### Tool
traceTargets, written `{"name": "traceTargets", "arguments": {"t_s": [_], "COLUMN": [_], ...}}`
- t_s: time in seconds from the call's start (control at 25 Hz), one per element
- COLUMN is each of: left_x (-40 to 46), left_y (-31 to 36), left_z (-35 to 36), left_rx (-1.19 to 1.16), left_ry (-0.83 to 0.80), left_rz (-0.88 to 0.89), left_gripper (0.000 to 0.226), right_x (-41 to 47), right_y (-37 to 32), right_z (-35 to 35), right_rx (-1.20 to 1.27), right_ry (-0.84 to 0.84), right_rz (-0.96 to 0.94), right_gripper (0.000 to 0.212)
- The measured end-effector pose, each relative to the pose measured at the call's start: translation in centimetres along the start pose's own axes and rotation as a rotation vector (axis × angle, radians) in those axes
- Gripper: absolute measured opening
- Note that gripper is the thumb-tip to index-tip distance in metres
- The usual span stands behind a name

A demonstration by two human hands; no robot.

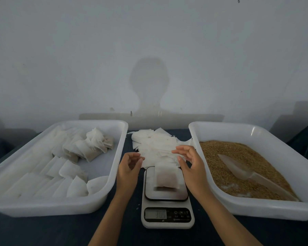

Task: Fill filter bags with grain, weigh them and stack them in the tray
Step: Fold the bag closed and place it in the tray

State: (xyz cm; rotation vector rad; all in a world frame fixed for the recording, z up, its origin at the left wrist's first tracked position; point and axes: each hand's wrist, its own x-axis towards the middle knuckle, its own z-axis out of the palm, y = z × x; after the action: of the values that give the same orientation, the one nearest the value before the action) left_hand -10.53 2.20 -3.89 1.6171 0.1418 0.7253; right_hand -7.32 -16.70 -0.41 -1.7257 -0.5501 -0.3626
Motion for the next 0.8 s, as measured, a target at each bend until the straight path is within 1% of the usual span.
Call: {"name": "traceTargets", "arguments": {"t_s": [0.12, 0.32, 0.44, 0.52, 0.6, 0.68, 0.72, 0.8], "left_x": [-0.3, -0.5, -0.4, -0.1, 0.8, 1.7, 2.0, 2.3], "left_y": [-0.5, -0.5, -0.6, -0.8, -1.1, -1.5, -1.5, -1.7], "left_z": [-0.2, 0.1, 0.4, 0.8, 1.7, 2.7, 3.2, 4.1], "left_rx": [0.025, 0.032, 0.076, 0.177, 0.399, 0.610, 0.662, 0.679], "left_ry": [0.010, -0.025, -0.057, -0.144, -0.249, -0.295, -0.305, -0.319], "left_rz": [-0.007, -0.039, -0.042, -0.069, -0.067, -0.027, -0.029, -0.076], "left_gripper": [0.014, 0.013, 0.011, 0.011, 0.019, 0.026, 0.028, 0.032], "right_x": [-0.1, 0.1, 0.1, 0.2, 0.5, 0.8, 0.9, 1.1], "right_y": [0.1, 0.4, 1.2, 2.2, 3.0, 3.5, 3.5, 3.6], "right_z": [0.0, 0.1, 0.3, 0.6, 1.0, 1.4, 1.6, 2.0], "right_rx": [-0.012, -0.023, -0.086, -0.187, -0.309, -0.398, -0.429, -0.483], "right_ry": [-0.008, 0.004, 0.002, -0.026, -0.054, -0.050, -0.042, -0.031], "right_rz": [-0.003, 0.003, 0.054, 0.131, 0.217, 0.266, 0.280, 0.309], "right_gripper": [0.021, 0.019, 0.020, 0.020, 0.020, 0.023, 0.024, 0.028]}}
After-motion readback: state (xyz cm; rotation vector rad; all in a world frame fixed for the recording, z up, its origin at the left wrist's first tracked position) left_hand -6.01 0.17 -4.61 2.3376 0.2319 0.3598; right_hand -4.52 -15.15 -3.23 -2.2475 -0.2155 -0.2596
